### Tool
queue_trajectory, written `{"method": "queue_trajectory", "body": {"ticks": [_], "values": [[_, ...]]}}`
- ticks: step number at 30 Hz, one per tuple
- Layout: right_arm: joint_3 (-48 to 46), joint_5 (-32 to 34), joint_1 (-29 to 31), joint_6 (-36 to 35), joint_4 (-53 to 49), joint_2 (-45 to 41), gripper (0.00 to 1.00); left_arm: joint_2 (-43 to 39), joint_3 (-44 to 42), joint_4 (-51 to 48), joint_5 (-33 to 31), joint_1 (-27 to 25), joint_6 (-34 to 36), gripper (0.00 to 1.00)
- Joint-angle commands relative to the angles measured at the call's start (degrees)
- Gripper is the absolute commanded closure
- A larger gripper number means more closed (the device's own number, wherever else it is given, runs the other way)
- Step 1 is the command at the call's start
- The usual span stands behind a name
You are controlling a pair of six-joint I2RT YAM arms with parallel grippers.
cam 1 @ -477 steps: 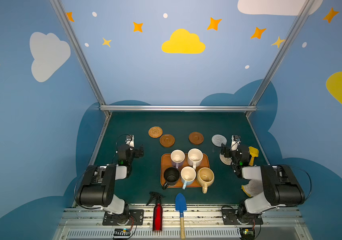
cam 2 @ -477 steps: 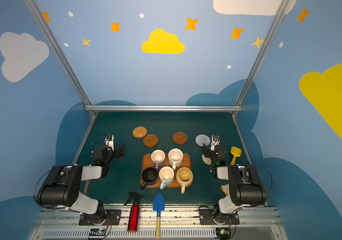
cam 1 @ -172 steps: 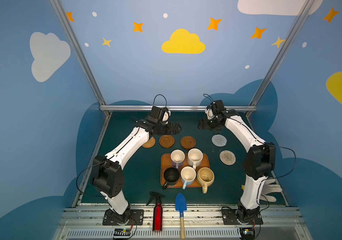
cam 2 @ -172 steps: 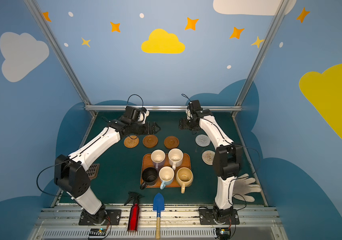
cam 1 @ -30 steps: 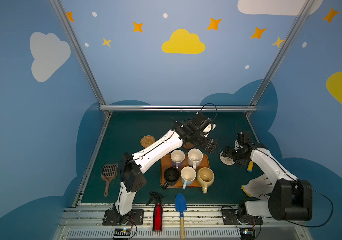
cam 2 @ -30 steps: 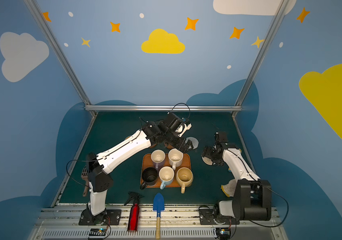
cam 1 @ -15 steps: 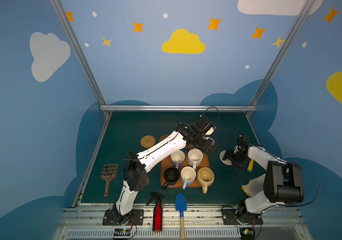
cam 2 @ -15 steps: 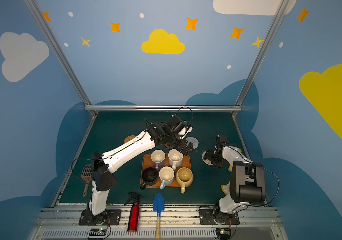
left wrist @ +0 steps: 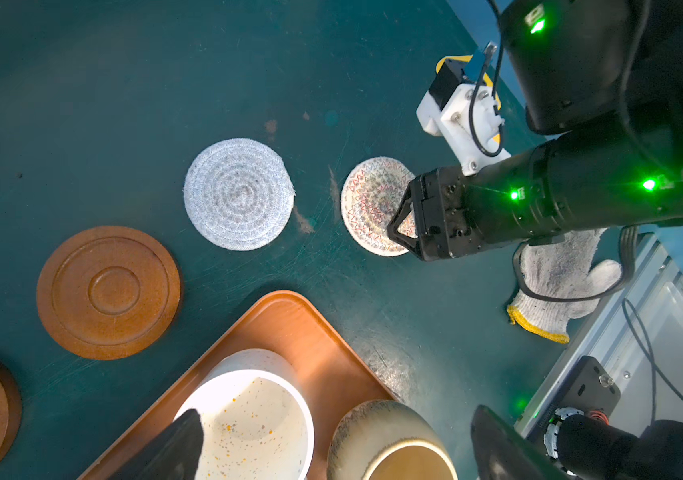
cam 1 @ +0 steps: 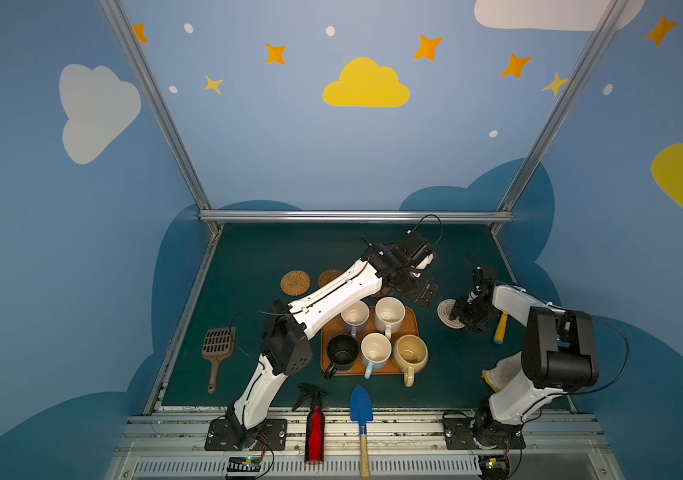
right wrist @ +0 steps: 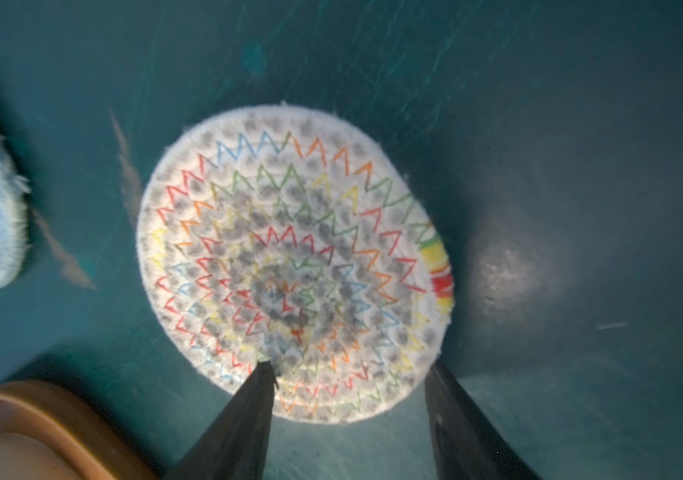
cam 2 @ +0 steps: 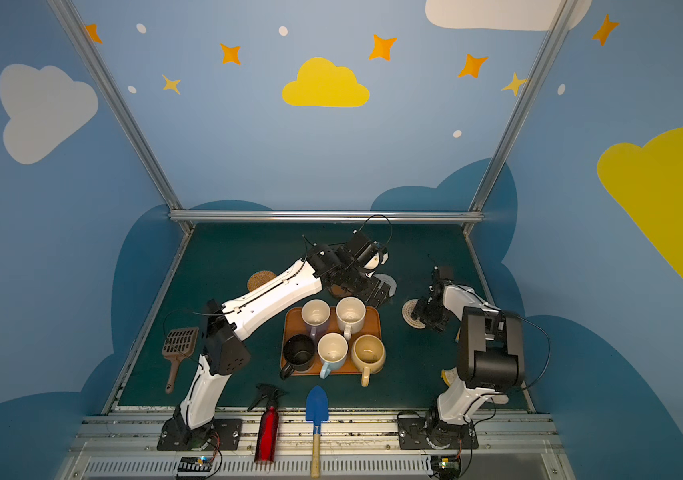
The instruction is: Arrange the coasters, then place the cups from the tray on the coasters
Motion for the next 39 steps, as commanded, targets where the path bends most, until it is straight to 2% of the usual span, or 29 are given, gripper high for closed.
{"method": "queue_trajectory", "body": {"ticks": [1,11,27,39], "values": [[0.65,0.83,0.39,-1.07,2.07,4.54,0.45,-0.95,-0.64,-1.18,-0.80,-0.07,-0.07,0.00],[8.01,1.36,-0.20,0.14,0.14,9.31,0.51,-4.01,-4.15,-1.08,-2.90,0.77,-0.23,0.00],[21.83,0.05,-1.95,0.03,-1.74,20.03,0.50,-7.16,-8.47,1.62,-2.08,3.36,-0.84,0.00],[28.13,0.45,-2.08,0.05,-3.62,23.99,0.50,-7.71,-10.16,3.71,0.41,5.20,-1.20,0.00]]}}
